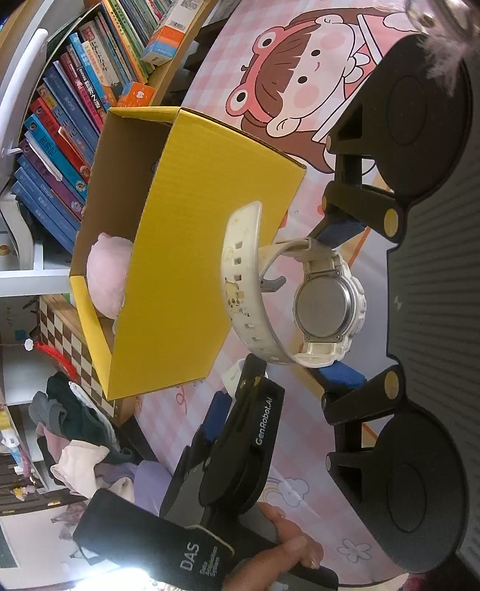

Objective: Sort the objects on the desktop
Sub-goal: 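Lift the watch and charger and carry both over the yellow box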

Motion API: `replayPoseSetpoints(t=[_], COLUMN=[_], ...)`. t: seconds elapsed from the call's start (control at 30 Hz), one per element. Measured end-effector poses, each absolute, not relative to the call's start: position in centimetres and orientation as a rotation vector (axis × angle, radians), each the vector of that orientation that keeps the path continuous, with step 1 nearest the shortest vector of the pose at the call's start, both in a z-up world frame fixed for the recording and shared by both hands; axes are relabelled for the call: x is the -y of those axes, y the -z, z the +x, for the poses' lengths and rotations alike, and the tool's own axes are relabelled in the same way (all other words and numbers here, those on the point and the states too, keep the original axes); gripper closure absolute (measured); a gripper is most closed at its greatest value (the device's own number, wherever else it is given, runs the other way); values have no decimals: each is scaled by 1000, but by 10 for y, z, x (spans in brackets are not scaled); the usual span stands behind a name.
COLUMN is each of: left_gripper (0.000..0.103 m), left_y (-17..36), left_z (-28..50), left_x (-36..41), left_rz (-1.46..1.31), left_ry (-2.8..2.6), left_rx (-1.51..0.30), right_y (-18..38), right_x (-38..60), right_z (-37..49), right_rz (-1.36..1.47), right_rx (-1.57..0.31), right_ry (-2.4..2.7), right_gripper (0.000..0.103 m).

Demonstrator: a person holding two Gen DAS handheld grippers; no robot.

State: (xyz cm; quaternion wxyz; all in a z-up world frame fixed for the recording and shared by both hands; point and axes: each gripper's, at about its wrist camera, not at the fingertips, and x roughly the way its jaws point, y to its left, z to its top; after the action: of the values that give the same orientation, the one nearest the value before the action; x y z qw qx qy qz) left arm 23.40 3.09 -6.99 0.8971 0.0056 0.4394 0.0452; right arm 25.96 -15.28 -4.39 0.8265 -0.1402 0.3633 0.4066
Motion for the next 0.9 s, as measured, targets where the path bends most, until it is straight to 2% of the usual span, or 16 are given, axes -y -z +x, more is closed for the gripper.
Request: replayPoseSetpoints(t=[0.1,0.9], left_gripper=[61,61], left_y=[70,29], left_z=[233,190], left_x=[-30,-25], left_rz=[16,-3], left_ry=[-75,5], left_rx=[-904,-820], right_y=[44,26], right_x=[153,163], right_z=[259,233], right_rz=[-300,-323], right_rx=[-773,-727], right_ry=[-858,-786], right_gripper=[41,41])
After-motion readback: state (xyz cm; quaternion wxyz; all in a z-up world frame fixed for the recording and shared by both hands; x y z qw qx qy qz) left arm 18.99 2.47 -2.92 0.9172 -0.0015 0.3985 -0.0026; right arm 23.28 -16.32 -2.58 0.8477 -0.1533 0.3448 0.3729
